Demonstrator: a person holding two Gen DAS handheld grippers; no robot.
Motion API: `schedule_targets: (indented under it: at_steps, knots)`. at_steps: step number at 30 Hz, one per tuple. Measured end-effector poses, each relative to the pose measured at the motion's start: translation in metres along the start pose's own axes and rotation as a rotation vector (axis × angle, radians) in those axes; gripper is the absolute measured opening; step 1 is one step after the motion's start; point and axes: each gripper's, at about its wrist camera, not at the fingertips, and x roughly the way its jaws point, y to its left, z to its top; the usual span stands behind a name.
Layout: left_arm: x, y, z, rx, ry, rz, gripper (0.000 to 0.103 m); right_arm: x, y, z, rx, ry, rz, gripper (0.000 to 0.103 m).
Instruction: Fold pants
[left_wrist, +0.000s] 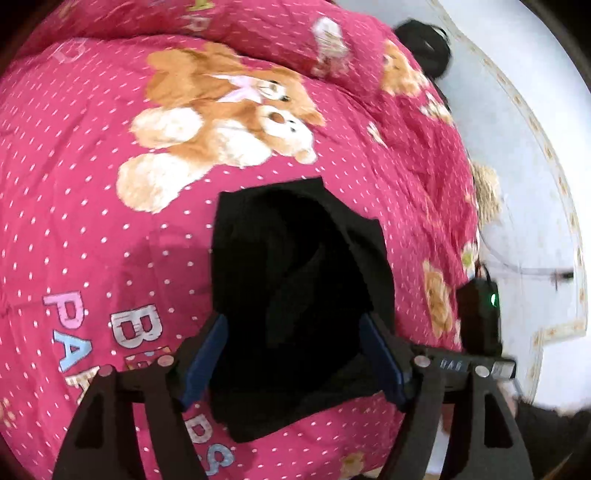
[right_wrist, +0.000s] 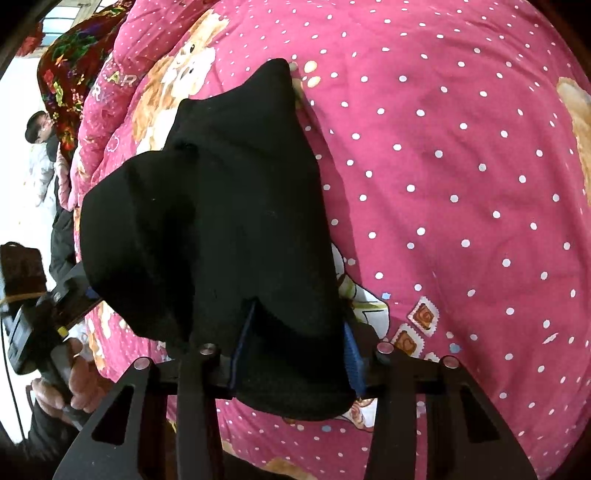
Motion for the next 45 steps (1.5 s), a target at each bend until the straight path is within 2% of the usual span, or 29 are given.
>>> schedule_targets:
  at_steps: [5, 6, 9, 11, 13, 14, 15, 17, 18, 19, 23, 26, 29, 31, 32, 35, 40, 43, 45]
  knots:
    - [0.025, 0.014, 0.002, -0.011, 0.05, 0.138, 0.079, -0.001, 0.001, 0.0, -0.002, -0.001, -0.006, 0.043]
    - [0.027, 0.014, 0.002, -0.017, 0.059, 0.144, 0.079, -0.001, 0.001, 0.0, -0.002, -0.001, -0.008, 0.043]
    - [0.023, 0.001, -0.002, 0.004, 0.056, 0.09, 0.079, -0.003, 0.002, 0.001, -0.006, -0.006, -0.019, 0.043]
    - [0.026, -0.01, -0.007, 0.057, 0.057, 0.13, 0.079, -0.003, 0.004, 0.001, -0.021, -0.009, -0.03, 0.04]
    - [0.034, -0.01, -0.009, 0.062, 0.084, 0.225, 0.063, -0.003, 0.007, 0.001, -0.037, -0.011, -0.044, 0.035]
    - [0.038, -0.006, -0.008, 0.048, 0.106, 0.269, 0.042, -0.003, 0.008, 0.001, -0.046, -0.013, -0.052, 0.03]
    - [0.038, -0.003, -0.007, 0.023, 0.111, 0.303, 0.03, -0.004, 0.01, 0.001, -0.054, -0.014, -0.059, 0.026]
    - [0.029, 0.002, -0.004, -0.039, 0.1, 0.289, 0.022, -0.008, 0.014, 0.001, -0.077, -0.017, -0.064, 0.022]
    - [0.022, 0.0, -0.004, -0.046, 0.085, 0.286, 0.009, -0.011, 0.016, 0.001, -0.086, -0.021, -0.062, 0.021]
    - [0.016, -0.003, -0.004, -0.048, 0.072, 0.28, 0.009, -0.015, 0.017, 0.001, -0.095, -0.028, -0.058, 0.02]
    - [-0.002, 0.003, -0.01, -0.151, 0.047, 0.062, 0.008, -0.027, 0.013, 0.002, -0.095, -0.058, -0.042, 0.019]
    - [0.014, 0.018, -0.016, -0.208, 0.074, 0.018, 0.008, -0.025, 0.002, 0.003, -0.074, -0.062, -0.043, 0.019]
    - [0.03, 0.04, -0.018, -0.237, 0.082, 0.081, 0.01, -0.018, -0.007, 0.005, -0.06, -0.033, -0.041, 0.026]
    - [0.037, 0.052, -0.015, -0.275, 0.106, 0.074, 0.011, -0.019, -0.009, 0.006, -0.057, -0.029, -0.051, 0.031]
    - [0.038, 0.049, -0.013, -0.261, 0.112, 0.087, 0.011, -0.024, -0.006, 0.006, -0.074, -0.04, -0.073, 0.036]
    - [0.029, 0.027, -0.008, -0.152, 0.105, 0.164, 0.012, -0.041, 0.005, 0.007, -0.136, -0.103, -0.138, 0.036]
    - [-0.007, 0.005, 0.006, -0.124, -0.021, 0.185, 0.012, -0.062, 0.017, 0.02, -0.162, -0.203, -0.161, 0.036]
    - [-0.018, -0.02, 0.029, -0.061, -0.096, 0.19, 0.012, -0.061, 0.03, 0.033, -0.22, -0.229, -0.181, 0.036]
    - [-0.019, -0.04, 0.043, -0.003, -0.127, 0.156, 0.013, -0.054, 0.037, 0.041, -0.252, -0.225, -0.179, 0.036]
